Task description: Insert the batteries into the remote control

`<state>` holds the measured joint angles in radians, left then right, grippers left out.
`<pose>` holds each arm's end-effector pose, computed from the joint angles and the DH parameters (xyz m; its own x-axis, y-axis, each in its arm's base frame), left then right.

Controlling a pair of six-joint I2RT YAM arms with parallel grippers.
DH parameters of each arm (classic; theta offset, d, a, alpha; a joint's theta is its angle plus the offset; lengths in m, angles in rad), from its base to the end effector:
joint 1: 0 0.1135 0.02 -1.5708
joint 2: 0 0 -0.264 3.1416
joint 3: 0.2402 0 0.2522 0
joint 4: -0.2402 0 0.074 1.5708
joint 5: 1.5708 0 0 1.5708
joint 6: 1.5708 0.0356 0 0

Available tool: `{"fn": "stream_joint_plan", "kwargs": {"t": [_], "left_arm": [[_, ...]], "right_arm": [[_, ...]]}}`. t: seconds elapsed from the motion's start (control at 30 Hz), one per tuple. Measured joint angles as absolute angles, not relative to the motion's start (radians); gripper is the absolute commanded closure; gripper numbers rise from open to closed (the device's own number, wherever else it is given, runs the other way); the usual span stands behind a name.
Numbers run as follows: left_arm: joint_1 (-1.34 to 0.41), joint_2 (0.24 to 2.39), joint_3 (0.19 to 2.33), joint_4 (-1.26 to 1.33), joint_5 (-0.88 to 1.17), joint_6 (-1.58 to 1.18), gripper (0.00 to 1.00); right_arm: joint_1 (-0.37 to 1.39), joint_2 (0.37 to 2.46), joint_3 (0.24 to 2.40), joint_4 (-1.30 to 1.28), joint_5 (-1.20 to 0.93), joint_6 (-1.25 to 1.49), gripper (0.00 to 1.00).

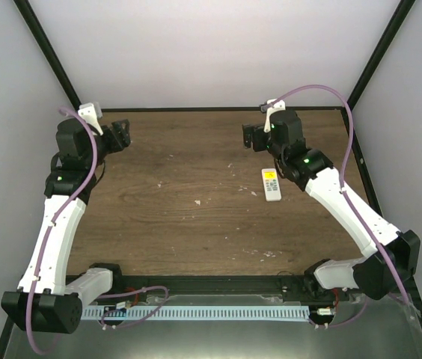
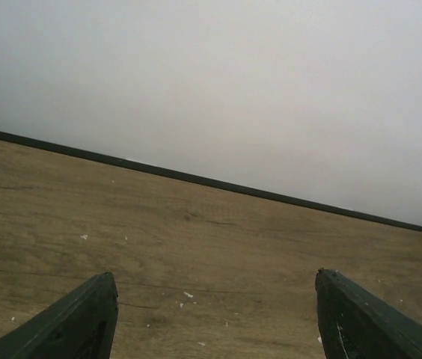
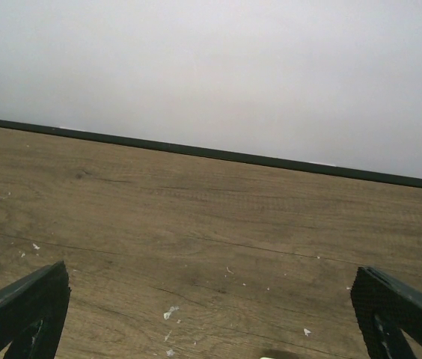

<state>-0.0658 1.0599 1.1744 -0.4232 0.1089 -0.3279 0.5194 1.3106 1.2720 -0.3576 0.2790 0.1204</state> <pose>0.2309 -0.0191 0.3981 -0.3413 -0.2983 -0.8913 0.0621 0.9391 -0.3381 0.2644 0.1399 0.3773 -0.3634 -0.0748 -0.9286 -0.2145 0.9767 0.0053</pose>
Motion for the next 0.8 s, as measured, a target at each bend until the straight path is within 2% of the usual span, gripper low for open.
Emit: {"fn": "stream_joint_plan", "kwargs": {"t": [0.8], "left_arm": [[-0.066,1.058,1.163,-0.431,0.109,-0.324,0.27]], "right_arm": [[0.519,1.303,1.256,-0.358,0.279,0.121,0.00]]}}
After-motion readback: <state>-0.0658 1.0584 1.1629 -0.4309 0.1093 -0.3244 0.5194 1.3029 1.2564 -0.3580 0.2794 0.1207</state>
